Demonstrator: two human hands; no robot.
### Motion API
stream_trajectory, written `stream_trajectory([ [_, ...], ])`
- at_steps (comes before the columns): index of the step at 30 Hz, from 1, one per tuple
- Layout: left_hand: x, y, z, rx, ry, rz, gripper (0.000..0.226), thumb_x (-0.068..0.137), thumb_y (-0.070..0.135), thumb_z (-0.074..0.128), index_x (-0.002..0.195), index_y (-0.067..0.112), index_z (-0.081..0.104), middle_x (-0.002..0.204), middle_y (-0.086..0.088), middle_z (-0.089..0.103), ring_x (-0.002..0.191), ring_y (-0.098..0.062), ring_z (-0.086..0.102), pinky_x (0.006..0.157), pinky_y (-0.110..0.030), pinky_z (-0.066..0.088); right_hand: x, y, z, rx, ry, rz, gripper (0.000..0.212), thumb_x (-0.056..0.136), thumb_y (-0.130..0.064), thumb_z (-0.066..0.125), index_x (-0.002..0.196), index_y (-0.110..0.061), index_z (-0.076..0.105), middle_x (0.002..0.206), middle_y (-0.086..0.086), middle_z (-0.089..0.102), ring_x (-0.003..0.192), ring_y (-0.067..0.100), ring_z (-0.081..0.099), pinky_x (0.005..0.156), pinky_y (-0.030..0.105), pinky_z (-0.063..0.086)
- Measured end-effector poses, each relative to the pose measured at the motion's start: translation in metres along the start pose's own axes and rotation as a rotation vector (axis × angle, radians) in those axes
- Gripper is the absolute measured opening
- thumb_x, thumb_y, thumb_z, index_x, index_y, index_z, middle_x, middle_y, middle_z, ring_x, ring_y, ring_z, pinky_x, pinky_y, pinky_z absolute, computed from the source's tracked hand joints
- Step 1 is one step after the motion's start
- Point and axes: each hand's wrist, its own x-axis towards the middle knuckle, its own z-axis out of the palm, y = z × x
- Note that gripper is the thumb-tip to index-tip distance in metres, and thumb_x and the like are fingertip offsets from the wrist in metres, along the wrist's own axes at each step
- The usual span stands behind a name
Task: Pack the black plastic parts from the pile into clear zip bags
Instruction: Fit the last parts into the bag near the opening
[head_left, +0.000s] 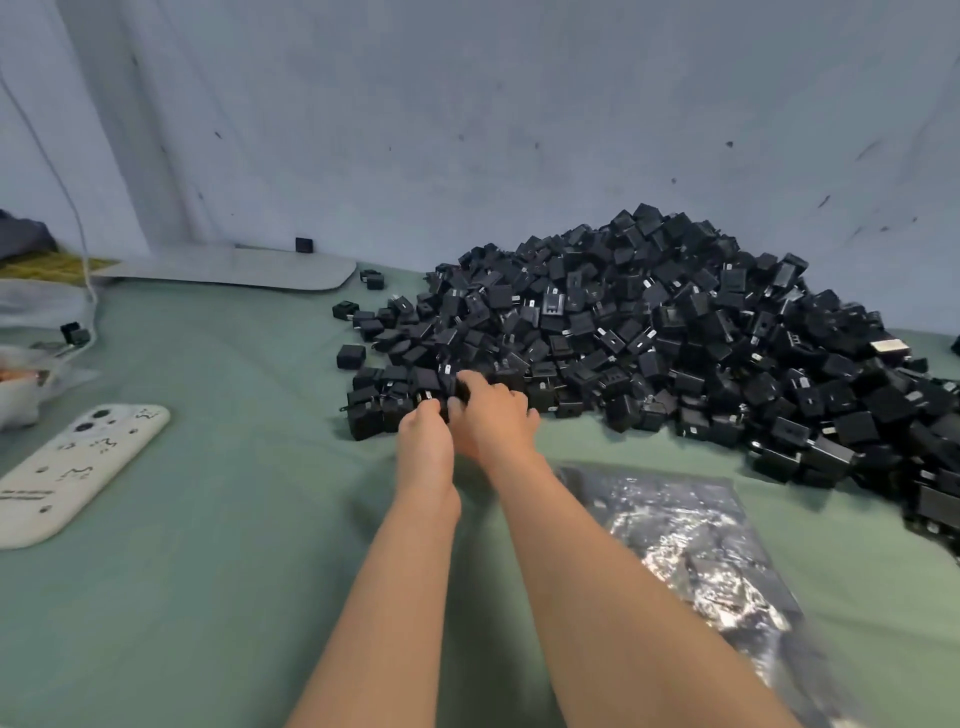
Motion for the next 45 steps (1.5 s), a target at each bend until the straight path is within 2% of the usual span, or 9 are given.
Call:
stream_trajectory([
  [4,-0.007,-0.001,-0.002,0.05,0.008,-0.004,0.035,0.097,0.024,0.041,0.129,0.011,0.048,0.117,-0.004,0.054,0.113,-0.022,0.051,0.1,-0.039,0.039,-0.01,0.003,-0.022,0.319,0.149,0.0,0.021,0.097,-0.029,0.042,0.117,-0.024,0.049,0.111,0.006,0.062,0.108,0.03,0.052,0.093,0.04,0.04],
  [9,-0.039,0.011,-0.012,0.115,-0.145,-0.029,0.039,0.1,0.047,0.033,0.104,0.015,0.056,0.063,-0.001,0.068,0.048,-0.009,0.058,0.049,-0.019,0.048,-0.056,0.013,-0.076,0.389,-0.033,-0.178,0.009,0.092,-0.019,0.05,0.092,-0.028,0.05,0.074,-0.011,0.052,0.067,0.01,0.049,0.058,0.022,0.035],
  [12,-0.068,0.018,-0.017,0.222,-0.219,-0.032,0.052,0.095,0.059,0.034,0.097,0.013,0.057,0.051,-0.003,0.066,0.035,-0.007,0.053,0.039,-0.015,0.044,-0.103,0.024,-0.102,0.269,-0.043,-0.3,0.013,0.091,-0.016,0.052,0.088,-0.029,0.049,0.074,-0.011,0.055,0.059,0.005,0.048,0.049,0.014,0.036],
  [17,-0.127,0.016,-0.025,0.363,-0.469,0.103,0.024,0.096,0.035,0.048,0.087,0.019,0.063,0.065,0.002,0.068,0.051,-0.006,0.062,0.05,-0.019,0.05,-0.186,0.06,-0.121,0.355,-0.05,-0.308,0.015,0.089,-0.012,0.057,0.081,-0.025,0.056,0.095,-0.008,0.067,0.09,0.021,0.064,0.08,0.036,0.052],
  [23,-0.184,-0.003,-0.035,0.483,-0.798,0.247,0.017,0.093,0.022,0.053,0.098,0.012,0.066,0.082,-0.003,0.069,0.076,-0.016,0.067,0.079,-0.032,0.058,-0.272,0.108,-0.134,0.639,-0.108,-0.286,0.02,0.093,-0.014,0.058,0.097,-0.029,0.071,0.107,-0.011,0.07,0.106,0.008,0.063,0.093,0.028,0.05],
  [29,-0.214,-0.033,-0.046,0.816,-0.706,0.542,0.027,0.085,0.051,0.059,0.105,0.032,0.06,0.09,0.011,0.067,0.081,-0.003,0.064,0.078,-0.024,0.053,-0.329,0.132,-0.122,0.588,0.12,-0.161,0.029,0.092,-0.017,0.059,0.093,-0.042,0.073,0.106,-0.006,0.06,0.087,0.005,0.06,0.077,0.025,0.049],
  [33,-0.227,-0.046,-0.064,1.196,-0.881,0.79,0.039,0.076,0.06,0.062,0.105,0.035,0.054,0.098,0.018,0.048,0.097,-0.001,0.049,0.09,-0.022,0.043,-0.365,0.145,-0.118,0.394,0.127,-0.087,0.028,0.086,-0.019,0.066,0.087,-0.047,0.072,0.102,-0.009,0.06,0.097,0.003,0.059,0.09,0.021,0.044],
  [38,-0.235,-0.042,-0.061,1.464,-0.885,0.919,0.021,0.089,0.036,0.056,0.108,0.027,0.054,0.106,0.007,0.047,0.104,-0.014,0.044,0.092,-0.028,0.037,-0.389,0.14,-0.127,0.236,-0.064,-0.048,0.027,0.086,-0.031,0.066,0.077,-0.056,0.068,0.103,-0.012,0.057,0.101,-0.002,0.054,0.091,0.011,0.039],
  [45,-0.245,-0.026,-0.054,1.345,-0.84,0.986,0.005,0.09,0.024,0.053,0.093,0.024,0.056,0.089,0.006,0.051,0.089,-0.016,0.053,0.08,-0.032,0.044,-0.368,0.122,-0.096,-0.086,-0.025,-0.121,0.034,0.096,-0.038,0.046,0.125,-0.056,0.044,0.127,-0.014,0.037,0.125,0.005,0.033,0.1,0.003,0.015],
])
